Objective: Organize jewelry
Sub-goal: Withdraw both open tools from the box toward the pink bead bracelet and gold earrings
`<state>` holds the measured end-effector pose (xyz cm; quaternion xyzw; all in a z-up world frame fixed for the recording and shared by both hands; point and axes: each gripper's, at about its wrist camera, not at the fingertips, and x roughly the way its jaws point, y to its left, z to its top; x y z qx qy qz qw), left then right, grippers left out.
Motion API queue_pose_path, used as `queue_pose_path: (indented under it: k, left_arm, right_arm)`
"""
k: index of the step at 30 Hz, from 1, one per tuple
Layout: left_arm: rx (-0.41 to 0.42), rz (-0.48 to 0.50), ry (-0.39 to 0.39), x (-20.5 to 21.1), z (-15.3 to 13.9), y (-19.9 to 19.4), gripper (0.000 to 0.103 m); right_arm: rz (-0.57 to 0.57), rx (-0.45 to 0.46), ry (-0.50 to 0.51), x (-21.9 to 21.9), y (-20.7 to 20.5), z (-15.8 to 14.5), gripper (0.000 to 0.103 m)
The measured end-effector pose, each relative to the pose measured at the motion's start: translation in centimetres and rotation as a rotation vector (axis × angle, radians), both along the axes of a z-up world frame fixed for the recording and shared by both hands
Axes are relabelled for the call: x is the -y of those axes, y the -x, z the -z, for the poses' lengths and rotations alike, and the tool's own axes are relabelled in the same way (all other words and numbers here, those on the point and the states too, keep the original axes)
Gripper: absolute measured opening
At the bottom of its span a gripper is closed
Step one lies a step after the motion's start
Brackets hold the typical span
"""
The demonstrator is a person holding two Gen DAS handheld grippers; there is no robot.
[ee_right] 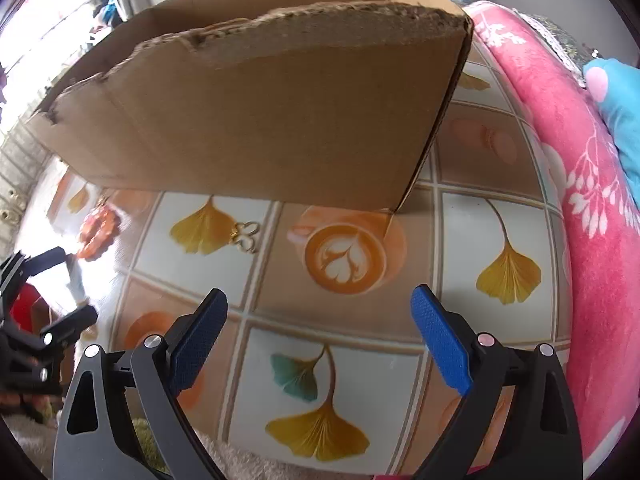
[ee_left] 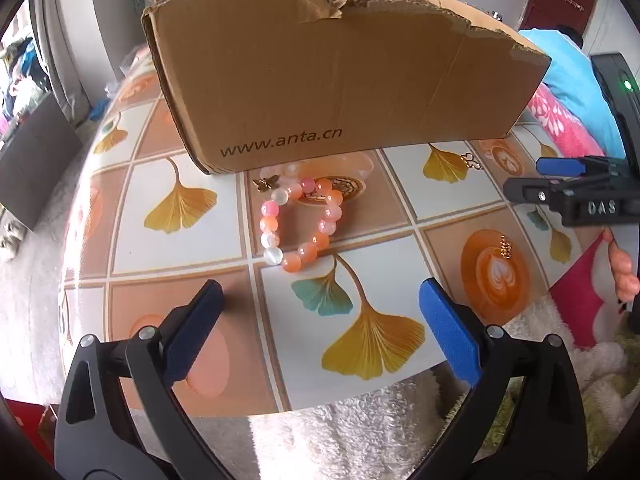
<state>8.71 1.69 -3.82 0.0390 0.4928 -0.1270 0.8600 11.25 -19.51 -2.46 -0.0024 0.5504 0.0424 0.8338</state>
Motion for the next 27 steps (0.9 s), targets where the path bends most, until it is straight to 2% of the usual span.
queue_pose_path:
  k: [2, 5, 14, 22, 25, 27]
  left_arm:
    - [0.017, 0.02, -0.046, 0.4, 0.3, 0.4, 0.095]
    - [0.023, 0.034, -0.04, 0.3, 0.4, 0.8, 0.095]
    - [0.01, 0.048, -0.05, 0.4, 0.5, 0.9, 0.095]
    - [0.016, 0.053, -0.051, 0.3, 0.4, 0.9, 0.095]
    - [0.019, 0.054, -0.05, 0.2, 0.4, 0.9, 0.095]
    - [0.016, 0.058, -0.05, 0.2, 0.5, 1.0, 0.095]
  right_arm:
    - [0.019, -0.002, 0.022, -0.2, -0.3, 0.4, 0.091]
    - [0.022, -0.004, 0.047, -0.6, -0.5, 0.6, 0.097]
    - [0.047, -0.011, 0.036, 0.2, -1.6, 1.1, 0.097]
    - [0.016, -0.012, 0.04, 1.9, -1.9, 1.3, 0.097]
    - [0.057, -0.012, 0.059, 2.4, -1.4, 1.0, 0.097]
    - [0.084, 0.005, 0.002, 3.2, -0.8, 0.4, 0.097]
